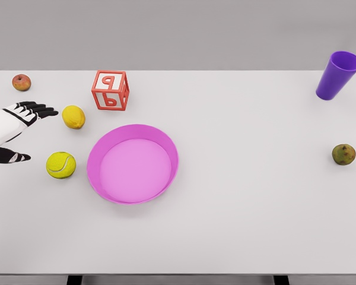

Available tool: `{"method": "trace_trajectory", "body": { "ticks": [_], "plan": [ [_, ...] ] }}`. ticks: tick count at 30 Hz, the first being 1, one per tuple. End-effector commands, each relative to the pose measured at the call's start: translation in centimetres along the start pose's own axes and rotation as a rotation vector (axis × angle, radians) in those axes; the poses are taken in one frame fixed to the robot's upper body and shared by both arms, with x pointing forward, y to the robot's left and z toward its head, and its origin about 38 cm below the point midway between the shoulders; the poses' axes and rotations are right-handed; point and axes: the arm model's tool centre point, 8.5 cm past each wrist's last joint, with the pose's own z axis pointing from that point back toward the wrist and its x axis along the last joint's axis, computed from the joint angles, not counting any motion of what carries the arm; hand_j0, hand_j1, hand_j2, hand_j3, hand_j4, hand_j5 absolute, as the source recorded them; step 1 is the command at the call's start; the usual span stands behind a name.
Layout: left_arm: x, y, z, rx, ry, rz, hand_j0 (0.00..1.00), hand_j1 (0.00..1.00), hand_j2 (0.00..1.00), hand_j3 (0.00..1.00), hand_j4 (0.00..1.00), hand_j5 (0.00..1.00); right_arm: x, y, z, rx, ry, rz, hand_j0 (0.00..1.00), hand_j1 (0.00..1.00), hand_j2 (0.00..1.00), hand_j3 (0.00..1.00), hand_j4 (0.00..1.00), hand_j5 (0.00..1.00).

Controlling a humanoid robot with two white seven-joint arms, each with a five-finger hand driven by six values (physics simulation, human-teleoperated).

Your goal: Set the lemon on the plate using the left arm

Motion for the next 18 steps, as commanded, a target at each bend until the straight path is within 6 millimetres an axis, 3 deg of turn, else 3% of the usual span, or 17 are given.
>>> {"method": "trace_trajectory", "body": {
  "ticks": [1, 10, 15, 18],
  "plan": [
    [0.0, 0.1, 0.0, 0.005, 0.0, 0.006, 1.0, 1.0, 1.0, 1.0, 1.0, 1.0, 0.0, 0.0, 0.0, 0.0, -0.001, 0.0, 1.0, 1.0, 1.0, 1.0, 1.0, 1.0],
    [0.0, 0.0, 0.0, 0.003, 0.001, 0.001, 1.0, 1.0, 1.0, 1.0, 1.0, 1.0, 0.0, 0.0, 0.0, 0.0, -0.001, 0.0, 1.0, 1.0, 1.0, 1.0, 1.0, 1.0],
    [-0.3, 2.4, -0.6, 0.037, 0.001, -0.054, 1.0, 1.0, 1.0, 1.0, 1.0, 1.0, 0.0, 0.0, 0.0, 0.0, 0.001, 0.0, 1.0, 1.0, 1.0, 1.0, 1.0, 1.0],
    [-0.5, 2.6, -0.7, 0.014, 0.019, -0.096, 1.0, 1.0, 1.0, 1.0, 1.0, 1.0, 0.0, 0.0, 0.0, 0.0, -0.001, 0.0, 1.0, 1.0, 1.0, 1.0, 1.0, 1.0]
  ]
}}
